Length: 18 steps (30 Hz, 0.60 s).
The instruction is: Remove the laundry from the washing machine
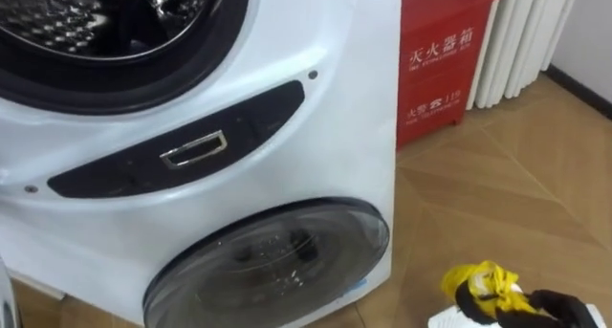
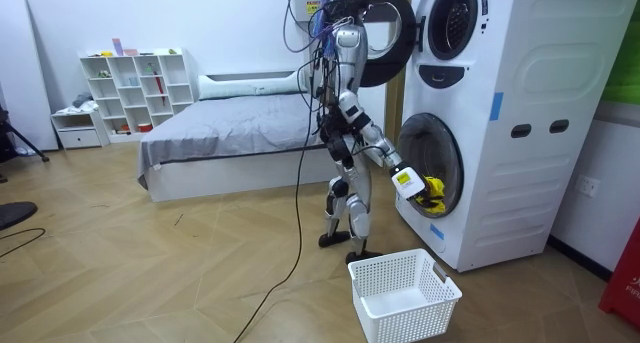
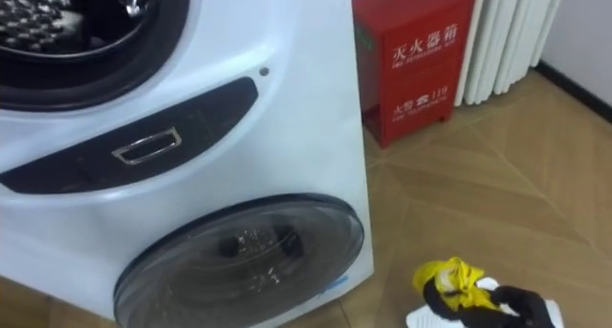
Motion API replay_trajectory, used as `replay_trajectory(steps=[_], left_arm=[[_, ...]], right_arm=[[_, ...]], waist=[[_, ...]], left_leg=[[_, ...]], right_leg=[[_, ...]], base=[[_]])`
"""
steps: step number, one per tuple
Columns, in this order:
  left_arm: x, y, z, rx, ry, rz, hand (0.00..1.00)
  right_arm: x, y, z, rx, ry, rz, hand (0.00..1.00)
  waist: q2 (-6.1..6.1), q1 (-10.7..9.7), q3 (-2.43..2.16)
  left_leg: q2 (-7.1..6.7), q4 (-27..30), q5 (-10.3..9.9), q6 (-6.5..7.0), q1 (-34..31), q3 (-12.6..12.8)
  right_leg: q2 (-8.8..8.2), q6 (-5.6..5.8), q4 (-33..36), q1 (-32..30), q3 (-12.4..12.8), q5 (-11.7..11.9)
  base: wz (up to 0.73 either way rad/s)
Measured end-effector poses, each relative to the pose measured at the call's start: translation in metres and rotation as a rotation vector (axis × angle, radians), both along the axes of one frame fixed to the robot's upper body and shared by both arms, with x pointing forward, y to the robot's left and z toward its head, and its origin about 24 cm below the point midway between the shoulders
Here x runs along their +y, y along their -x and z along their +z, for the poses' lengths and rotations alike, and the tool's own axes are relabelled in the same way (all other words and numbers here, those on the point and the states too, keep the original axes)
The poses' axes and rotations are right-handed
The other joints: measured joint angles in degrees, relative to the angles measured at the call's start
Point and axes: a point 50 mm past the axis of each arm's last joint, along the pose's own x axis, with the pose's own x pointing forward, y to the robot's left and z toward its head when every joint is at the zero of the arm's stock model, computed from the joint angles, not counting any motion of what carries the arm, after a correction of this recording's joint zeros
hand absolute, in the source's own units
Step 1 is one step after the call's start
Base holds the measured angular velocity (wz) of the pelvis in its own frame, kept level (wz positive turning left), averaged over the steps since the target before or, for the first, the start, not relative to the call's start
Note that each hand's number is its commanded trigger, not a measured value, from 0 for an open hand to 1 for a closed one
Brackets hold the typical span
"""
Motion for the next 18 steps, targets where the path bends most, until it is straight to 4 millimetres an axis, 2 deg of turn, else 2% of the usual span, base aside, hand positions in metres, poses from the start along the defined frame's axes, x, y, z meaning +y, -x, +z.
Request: replay_trajectory(steps=[1,4,8,11,12,14,15,16,18], left_arm=[[-0.001,-0.001,0.000,-0.004,0.006,0.006,0.00],[-0.009,-0.003,-0.001,-0.013,0.042,0.044,0.00],[-0.010,-0.003,-0.002,-0.009,0.045,0.052,0.00],[-0.013,-0.005,-0.002,-0.014,0.051,0.053,0.00],[-0.013,-0.006,-0.001,-0.016,0.053,0.058,0.00],[-0.013,-0.006,-0.001,-0.018,0.058,0.071,0.00],[-0.013,-0.007,-0.001,-0.019,0.058,0.069,0.00],[-0.013,-0.008,-0.001,-0.020,0.058,0.068,0.00],[-0.013,-0.011,0.000,-0.028,0.059,0.066,0.00]], right_arm=[[-0.001,0.000,0.000,-0.003,0.006,-0.011,1.00],[-0.004,0.000,0.004,-0.033,0.024,-0.091,1.00],[-0.008,0.002,0.005,-0.033,0.055,-0.150,1.00],[-0.016,0.004,0.009,-0.050,0.081,-0.213,1.00],[-0.017,0.004,0.010,-0.056,0.094,-0.228,0.95],[-0.018,0.005,0.011,-0.055,0.106,-0.250,0.76],[-0.019,0.005,0.011,-0.055,0.116,-0.259,0.58],[-0.019,0.005,0.012,-0.054,0.119,-0.264,0.57],[-0.020,0.006,0.012,-0.054,0.128,-0.280,0.69]], waist=[[0.26,0.0,-0.14],[0.75,0.1,0.01],[0.71,-0.2,0.06],[0.53,-0.7,0.16],[0.31,-1.2,0.32],[-0.16,-1.6,0.66],[-0.41,-2.0,0.82],[-0.46,-2.4,0.86],[-0.52,-3.3,0.86]], left_leg=[[0.03,0.0,0.0,-0.03,-0.1,0.0],[0.02,-0.1,0.1,-0.14,-0.6,0.3],[-0.09,-0.1,0.1,-0.14,-1.7,0.3],[-0.90,-0.4,0.1,-0.11,-2.3,0.0],[-1.03,-0.3,0.1,-0.09,-2.4,0.0],[-1.19,-0.3,0.0,-0.03,-2.4,-0.1],[-1.15,-0.3,0.0,0.04,-2.5,-0.6],[-1.18,-0.3,0.0,0.05,-2.6,-0.7],[-1.40,-0.4,0.0,0.11,-2.8,-0.7]], right_leg=[[0.07,-0.06,0.0,-0.1,0.0,0.0],[0.43,-0.37,0.9,-1.3,0.7,-0.3],[0.73,-0.58,1.6,-2.8,1.4,-0.4],[1.15,-0.73,2.8,-4.2,2.8,-0.6],[1.41,-0.75,3.0,-4.5,3.5,-0.6],[2.14,-0.70,3.0,-4.6,4.8,-0.5],[2.37,-0.60,3.0,-4.7,5.2,-0.5],[2.56,-0.53,3.0,-4.7,5.5,-0.4],[3.18,-0.34,2.7,-4.9,6.6,-0.3]], base=[[-0.04],[-0.09],[-0.08],[-0.19],[-0.26],[-0.30],[-0.28],[-0.18],[-0.19]])
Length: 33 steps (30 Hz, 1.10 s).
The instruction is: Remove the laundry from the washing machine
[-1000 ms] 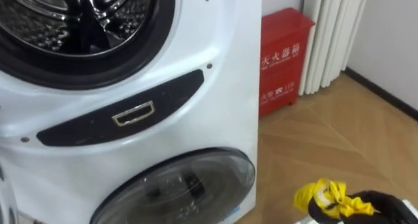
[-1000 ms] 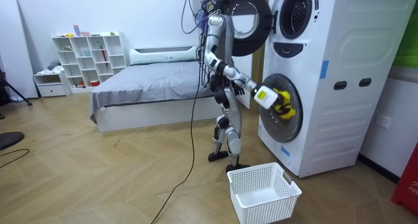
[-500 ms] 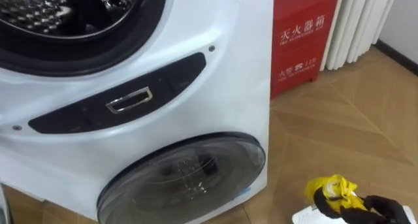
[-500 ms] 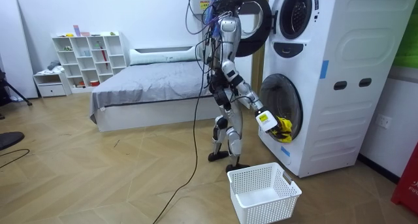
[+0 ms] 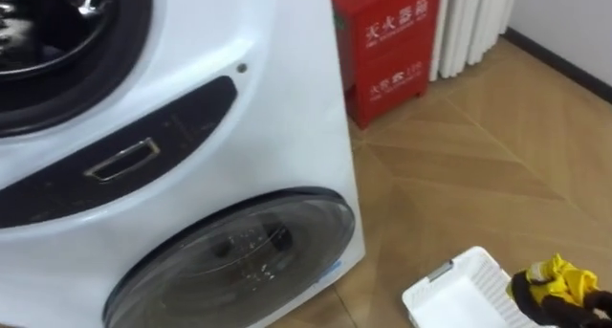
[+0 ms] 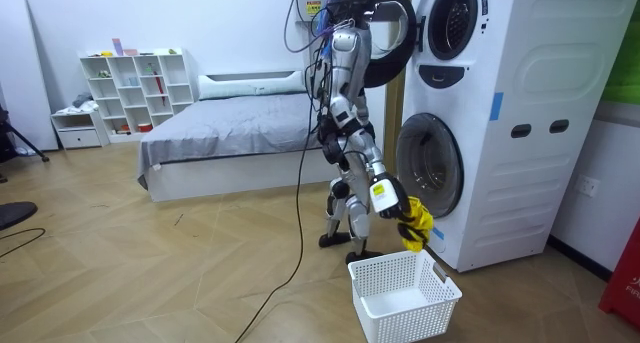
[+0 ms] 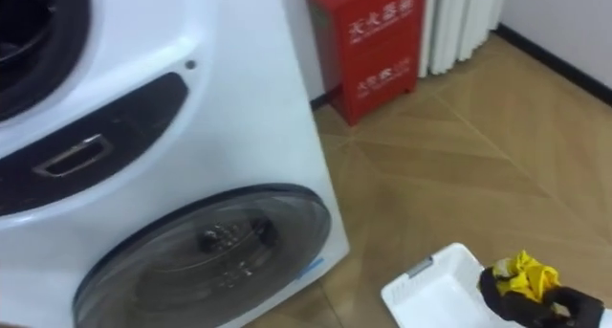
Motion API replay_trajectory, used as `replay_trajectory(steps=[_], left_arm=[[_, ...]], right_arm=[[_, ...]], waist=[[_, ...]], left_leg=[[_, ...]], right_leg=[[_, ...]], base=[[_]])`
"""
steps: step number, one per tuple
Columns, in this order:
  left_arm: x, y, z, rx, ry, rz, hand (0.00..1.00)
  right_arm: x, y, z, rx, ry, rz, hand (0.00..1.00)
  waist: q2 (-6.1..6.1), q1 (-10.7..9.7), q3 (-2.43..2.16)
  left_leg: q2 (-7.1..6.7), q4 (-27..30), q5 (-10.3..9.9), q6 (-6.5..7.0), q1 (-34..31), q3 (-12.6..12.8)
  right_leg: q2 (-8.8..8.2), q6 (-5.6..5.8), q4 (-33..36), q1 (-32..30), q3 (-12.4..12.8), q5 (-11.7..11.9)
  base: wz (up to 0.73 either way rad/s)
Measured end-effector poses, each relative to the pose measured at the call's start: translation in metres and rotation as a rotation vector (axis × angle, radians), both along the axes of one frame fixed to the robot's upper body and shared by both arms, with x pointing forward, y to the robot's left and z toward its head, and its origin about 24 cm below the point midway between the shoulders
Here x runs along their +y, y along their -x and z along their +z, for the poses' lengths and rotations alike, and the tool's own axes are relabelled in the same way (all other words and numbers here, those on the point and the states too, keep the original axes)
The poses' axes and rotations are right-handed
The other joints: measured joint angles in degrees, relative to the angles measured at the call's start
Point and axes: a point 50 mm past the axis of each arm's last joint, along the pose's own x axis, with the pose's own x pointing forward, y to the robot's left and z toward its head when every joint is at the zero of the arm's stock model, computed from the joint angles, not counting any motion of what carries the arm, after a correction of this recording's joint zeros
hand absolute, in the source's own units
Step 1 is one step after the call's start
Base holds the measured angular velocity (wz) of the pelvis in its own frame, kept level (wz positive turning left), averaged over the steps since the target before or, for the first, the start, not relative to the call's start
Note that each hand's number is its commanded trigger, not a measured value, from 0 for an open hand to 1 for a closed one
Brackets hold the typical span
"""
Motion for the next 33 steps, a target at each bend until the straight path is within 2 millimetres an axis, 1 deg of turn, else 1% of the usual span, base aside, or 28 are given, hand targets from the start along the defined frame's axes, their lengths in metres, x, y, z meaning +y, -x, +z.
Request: replay_trajectory(steps=[1,2,3,7,13,14,15,16,20,29,31,33], left_arm=[[0.000,-0.001,0.000,-0.003,0.001,0.000,0.00],[0.000,-0.002,0.001,-0.007,0.006,0.011,0.00],[0.000,-0.003,0.001,-0.010,0.007,0.013,0.00],[0.000,-0.005,0.001,-0.016,0.007,0.015,0.00],[0.001,0.002,0.000,-0.003,0.018,0.044,0.00],[0.001,0.003,-0.001,-0.001,0.021,0.052,0.00],[0.001,0.004,-0.001,0.000,0.021,0.052,0.00],[0.001,0.005,-0.001,0.002,0.021,0.053,0.00],[0.001,0.006,-0.001,0.003,0.020,0.054,0.00],[0.002,0.010,-0.002,0.007,0.018,0.058,0.00],[0.002,0.013,-0.002,0.006,0.016,0.059,0.00],[0.003,0.017,-0.003,0.011,0.014,0.062,0.00]], right_arm=[[0.000,0.000,0.000,0.000,0.001,-0.004,0.65],[0.000,0.000,0.000,-0.001,0.001,-0.010,0.39],[0.000,0.001,0.000,-0.003,-0.004,-0.023,0.00],[0.000,0.002,-0.001,-0.011,-0.016,-0.051,0.00],[0.001,0.001,-0.001,-0.011,-0.016,-0.045,0.00],[0.001,0.001,0.000,-0.011,-0.015,-0.043,0.00],[0.001,0.001,-0.001,-0.010,-0.014,-0.041,0.00],[0.001,0.001,-0.001,-0.009,-0.014,-0.041,0.00],[0.002,-0.001,0.001,-0.022,-0.012,-0.034,0.00],[0.004,0.003,-0.002,-0.011,-0.021,-0.037,0.00],[0.004,0.006,-0.004,-0.001,-0.025,-0.035,0.00],[0.004,0.008,-0.006,0.002,-0.031,-0.033,0.00]], waist=[[-0.04,-0.1,-0.02],[-0.07,-0.3,-0.03],[-0.03,-0.6,-0.06],[-0.05,-0.9,-0.16],[-0.17,-0.9,-0.33],[-0.03,-0.9,-0.43],[-0.19,-0.9,-0.34],[-0.30,-0.9,-0.35],[-0.40,-0.9,-0.55],[-0.82,-0.9,-0.50],[-0.84,-0.9,-0.50],[-0.90,-0.9,-0.51]], left_leg=[[-0.08,0.0,0.1,0.14,0.0,0.0],[0.02,0.0,0.2,0.31,-0.1,0.0],[0.03,0.0,0.1,0.41,-0.1,0.0],[0.08,0.0,0.1,0.50,0.0,0.0],[-0.17,0.0,0.2,0.68,0.3,0.0],[-0.18,-0.1,0.2,0.68,0.4,-0.1],[-0.18,-0.1,0.3,0.69,0.6,-0.2],[-0.18,-0.2,0.3,0.69,1.0,-0.2],[-0.34,-0.5,0.3,0.70,1.5,-0.2],[-0.47,-0.4,0.3,0.76,1.5,-0.7],[-0.36,-0.7,0.3,0.78,1.5,-1.3],[-0.28,-1.0,0.5,1.12,1.6,-1.8]], right_leg=[[0.03,0.00,0.1,-0.1,0.0,0.0],[0.07,0.00,0.3,-0.4,0.0,0.0],[0.17,0.00,0.3,-0.4,0.1,0.0],[0.81,0.00,0.3,-0.4,1.0,0.0],[1.01,0.00,0.2,-0.1,1.1,0.0],[1.02,0.00,0.2,0.1,1.1,0.0],[1.07,0.00,0.1,0.3,1.1,0.0],[1.10,0.00,0.1,0.6,1.2,0.0],[1.11,0.00,0.1,0.9,1.3,0.0],[1.15,0.00,0.0,1.0,1.4,0.0],[1.34,0.02,-1.3,1.7,1.4,0.0],[1.53,0.15,-2.5,2.4,1.4,0.1]], base=[[-0.24],[-0.18],[-0.14],[-0.08],[-0.03],[0.00],[0.00],[0.00],[-0.03],[-0.01],[0.00],[-0.03]])
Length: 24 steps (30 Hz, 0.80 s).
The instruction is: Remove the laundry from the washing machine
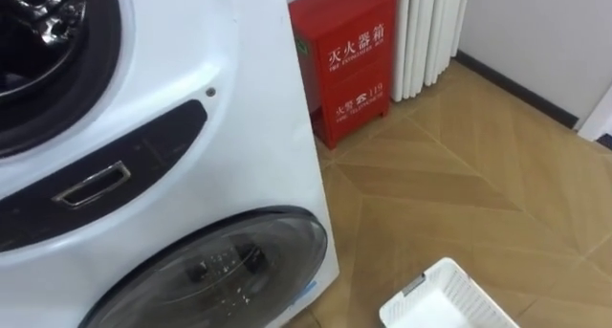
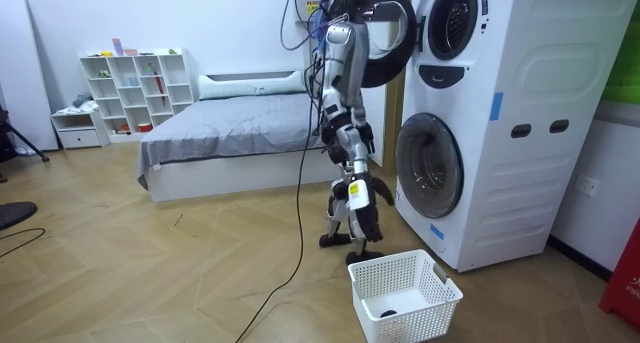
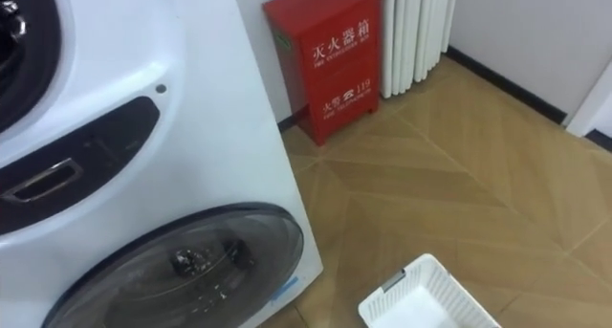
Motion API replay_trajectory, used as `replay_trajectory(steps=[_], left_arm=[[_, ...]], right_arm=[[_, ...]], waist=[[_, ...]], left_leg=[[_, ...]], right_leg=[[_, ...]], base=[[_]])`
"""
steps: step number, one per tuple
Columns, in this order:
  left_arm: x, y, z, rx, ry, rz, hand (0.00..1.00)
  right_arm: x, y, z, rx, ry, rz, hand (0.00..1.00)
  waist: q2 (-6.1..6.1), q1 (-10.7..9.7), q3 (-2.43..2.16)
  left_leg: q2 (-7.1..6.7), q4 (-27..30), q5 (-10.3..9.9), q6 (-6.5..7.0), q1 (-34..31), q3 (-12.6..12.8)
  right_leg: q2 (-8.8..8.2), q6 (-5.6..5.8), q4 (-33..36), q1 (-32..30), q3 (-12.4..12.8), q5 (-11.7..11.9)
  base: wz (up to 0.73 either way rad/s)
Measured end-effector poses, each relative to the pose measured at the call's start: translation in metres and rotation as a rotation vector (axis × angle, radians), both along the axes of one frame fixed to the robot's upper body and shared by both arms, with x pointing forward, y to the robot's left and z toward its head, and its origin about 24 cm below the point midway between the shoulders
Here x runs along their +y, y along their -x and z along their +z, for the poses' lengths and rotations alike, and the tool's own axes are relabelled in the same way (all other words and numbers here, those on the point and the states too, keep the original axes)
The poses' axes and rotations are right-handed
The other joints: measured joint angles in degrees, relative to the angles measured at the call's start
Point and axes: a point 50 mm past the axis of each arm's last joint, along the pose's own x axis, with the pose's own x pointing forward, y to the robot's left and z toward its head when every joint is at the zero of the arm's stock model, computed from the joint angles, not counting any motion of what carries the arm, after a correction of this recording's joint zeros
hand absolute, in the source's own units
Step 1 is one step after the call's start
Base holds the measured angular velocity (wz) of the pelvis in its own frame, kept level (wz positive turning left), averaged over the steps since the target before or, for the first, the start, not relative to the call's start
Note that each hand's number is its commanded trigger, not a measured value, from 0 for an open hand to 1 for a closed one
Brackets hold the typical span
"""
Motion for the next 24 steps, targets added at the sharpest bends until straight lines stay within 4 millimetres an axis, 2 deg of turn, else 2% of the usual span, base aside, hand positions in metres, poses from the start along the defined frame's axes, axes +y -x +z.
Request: replay_trajectory(steps=[1,2,3,6,9,12,13,14,16,18,19,20,24], left_arm=[[0.002,0.005,0.001,-0.001,-0.007,-0.003,0.00],[0.003,0.006,0.000,0.003,-0.012,-0.007,0.00],[0.005,0.012,0.001,0.013,-0.023,-0.011,0.00],[0.011,0.027,0.001,0.049,-0.049,-0.013,0.00],[0.017,0.037,0.001,0.071,-0.068,0.006,0.00],[0.020,0.044,0.001,0.093,-0.085,0.002,0.00],[0.020,0.047,0.001,0.102,-0.086,0.000,0.00],[0.019,0.048,0.001,0.104,-0.083,0.006,0.00],[0.019,0.048,0.001,0.104,-0.085,0.003,0.00],[0.019,0.047,0.001,0.110,-0.099,-0.023,0.00],[0.019,0.048,0.001,0.113,-0.106,-0.023,0.00],[0.020,0.048,0.001,0.113,-0.112,-0.020,0.00],[0.021,0.048,0.002,0.120,-0.133,-0.014,0.00]], right_arm=[[-0.002,0.013,-0.007,0.017,-0.052,-0.056,0.00],[-0.003,0.020,-0.010,0.025,-0.071,-0.082,0.00],[-0.004,0.033,-0.015,0.032,-0.108,-0.130,0.00],[-0.003,0.069,-0.028,0.097,-0.182,-0.210,0.00],[0.012,0.099,-0.043,0.167,-0.268,-0.258,0.00],[0.031,0.122,-0.054,0.229,-0.354,-0.247,0.00],[0.034,0.125,-0.056,0.246,-0.365,-0.228,0.00],[0.040,0.130,-0.058,0.281,-0.375,-0.176,0.00],[0.048,0.129,-0.061,0.341,-0.375,-0.043,0.00],[0.057,0.116,-0.063,0.388,-0.357,0.153,0.00],[0.060,0.107,-0.064,0.401,-0.345,0.236,0.00],[0.062,0.102,-0.064,0.402,-0.341,0.274,0.00],[0.075,0.077,-0.065,0.403,-0.339,0.486,0.00]], waist=[[-0.56,0.4,-0.24],[-0.64,0.5,-0.27],[-0.82,0.5,-0.29],[-1.60,1.1,-0.26],[-3.02,2.2,0.14],[-4.18,3.6,0.14],[-4.25,4.0,0.14],[-4.29,5.3,0.14],[-4.25,7.2,0.16],[-4.24,8.8,0.16],[-4.06,9.8,0.43],[-4.20,10.1,0.34],[-4.60,11.5,0.68]], left_leg=[[0.04,-0.2,0.0,-0.04,0.9,-0.6],[0.09,-0.2,0.0,-0.07,1.2,-1.4],[0.22,-0.2,0.0,-0.06,1.8,-3.1],[0.08,-1.2,0.0,-0.12,4.7,-5.6],[0.25,-1.9,-0.3,-1.04,8.0,-8.1],[0.23,-2.0,-0.7,-1.75,10.0,-10.6],[0.22,-2.1,-0.7,-1.76,10.3,-11.0],[0.08,-2.2,-1.0,-1.77,11.3,-11.3],[0.12,-2.5,-1.3,-1.75,12.3,-11.7],[0.02,-2.9,-1.4,-1.72,12.6,-12.7],[0.03,-3.3,-1.4,-1.67,13.3,-12.9],[0.05,-3.4,-1.4,-1.64,13.4,-12.9],[0.10,-3.4,-1.4,-1.63,13.4,-13.8]], right_leg=[[-0.23,-0.26,-0.3,1.1,-1.1,-0.2],[-0.27,-0.35,-0.7,1.8,-1.6,-0.2],[-0.65,-0.54,-1.4,3.1,-3.0,-0.4],[-1.16,-1.32,-1.5,6.4,-5.5,-1.5],[-1.57,-1.29,-0.3,9.5,-7.8,-3.7],[-2.11,-1.47,0.3,11.9,-10.3,-5.5],[-2.18,-1.50,0.3,12.4,-10.6,-5.8],[-2.15,-1.71,0.2,13.3,-10.8,-6.0],[-2.22,-1.97,-0.6,14.6,-11.9,-6.0],[-2.31,-2.07,-0.7,15.1,-12.3,-5.9],[-2.22,-2.04,-0.8,15.8,-12.2,-5.9],[-2.21,-2.01,-0.7,15.8,-12.3,-6.0],[-2.44,-1.97,-1.7,16.7,-13.6,-6.1]], base=[[0.31],[0.44],[0.55],[0.50],[0.41],[0.44],[0.29],[0.15],[0.10],[0.16],[0.06],[0.03],[0.15]])
